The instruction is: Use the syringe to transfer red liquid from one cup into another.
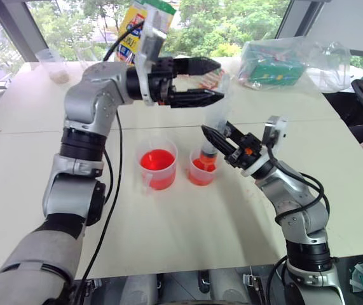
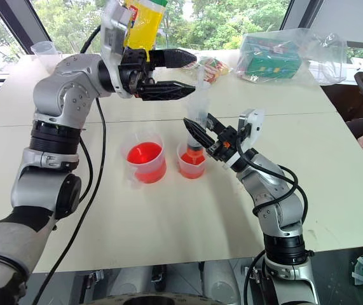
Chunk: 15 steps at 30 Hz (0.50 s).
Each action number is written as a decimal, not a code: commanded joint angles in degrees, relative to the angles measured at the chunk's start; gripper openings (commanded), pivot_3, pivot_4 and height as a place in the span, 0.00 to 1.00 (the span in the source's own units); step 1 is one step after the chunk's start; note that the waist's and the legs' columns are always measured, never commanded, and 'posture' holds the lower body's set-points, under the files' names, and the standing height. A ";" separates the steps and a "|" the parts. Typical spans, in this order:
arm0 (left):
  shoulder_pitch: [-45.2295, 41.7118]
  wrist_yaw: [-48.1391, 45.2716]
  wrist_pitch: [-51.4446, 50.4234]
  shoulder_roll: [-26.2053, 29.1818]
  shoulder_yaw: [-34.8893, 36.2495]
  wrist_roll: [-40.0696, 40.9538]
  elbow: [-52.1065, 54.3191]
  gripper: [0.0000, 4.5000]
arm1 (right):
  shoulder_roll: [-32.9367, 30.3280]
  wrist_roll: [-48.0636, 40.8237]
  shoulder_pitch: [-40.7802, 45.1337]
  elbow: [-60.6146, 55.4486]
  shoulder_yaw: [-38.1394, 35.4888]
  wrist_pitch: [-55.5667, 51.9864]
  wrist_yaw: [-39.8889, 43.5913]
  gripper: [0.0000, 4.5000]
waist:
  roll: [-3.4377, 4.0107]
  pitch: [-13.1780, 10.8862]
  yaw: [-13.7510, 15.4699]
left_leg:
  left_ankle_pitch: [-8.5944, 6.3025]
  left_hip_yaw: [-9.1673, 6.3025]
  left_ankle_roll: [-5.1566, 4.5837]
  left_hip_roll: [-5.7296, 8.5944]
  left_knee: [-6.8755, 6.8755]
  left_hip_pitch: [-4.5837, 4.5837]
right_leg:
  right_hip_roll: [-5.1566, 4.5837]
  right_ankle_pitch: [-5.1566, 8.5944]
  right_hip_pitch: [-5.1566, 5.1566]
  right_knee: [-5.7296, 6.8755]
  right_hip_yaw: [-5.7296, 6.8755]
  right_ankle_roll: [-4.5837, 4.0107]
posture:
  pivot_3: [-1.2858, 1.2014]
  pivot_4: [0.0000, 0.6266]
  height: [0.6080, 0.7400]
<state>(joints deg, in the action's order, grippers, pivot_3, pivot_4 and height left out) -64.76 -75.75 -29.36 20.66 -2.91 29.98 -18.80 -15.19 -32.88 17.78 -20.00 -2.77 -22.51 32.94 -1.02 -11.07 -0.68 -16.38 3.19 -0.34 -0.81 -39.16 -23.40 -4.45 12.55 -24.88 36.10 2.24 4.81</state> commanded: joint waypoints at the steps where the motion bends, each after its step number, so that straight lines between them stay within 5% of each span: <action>1: 0.13 0.11 -1.36 0.36 0.04 1.01 3.65 0.90 | -0.29 -0.50 1.10 -1.42 -0.72 1.54 0.20 0.32 | 0.00 0.00 -0.03 | 0.00 0.00 0.00 0.00 0.00 0.00 | 0.00 0.00 0.00 0.00 0.00 0.00 | 0.52 0.24 1.00; 15: 0.78 1.15 -3.91 0.48 0.25 1.28 6.25 0.90 | -0.21 -0.04 1.53 -0.86 -0.54 1.84 0.59 0.32 | 0.00 0.00 0.02 | 0.00 -0.01 0.00 0.00 -0.01 0.00 | 0.00 0.00 0.00 0.00 0.00 0.00 | 0.52 0.24 1.00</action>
<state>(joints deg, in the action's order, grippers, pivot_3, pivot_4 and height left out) -63.27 -74.55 -33.44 20.91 -3.42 30.10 -14.91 -15.21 -32.76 18.32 -20.00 -2.80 -22.00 33.62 -1.02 -11.07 -0.66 -16.38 3.18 -0.34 -0.81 -39.17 -23.39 -4.45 12.55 -24.88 36.10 2.24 4.81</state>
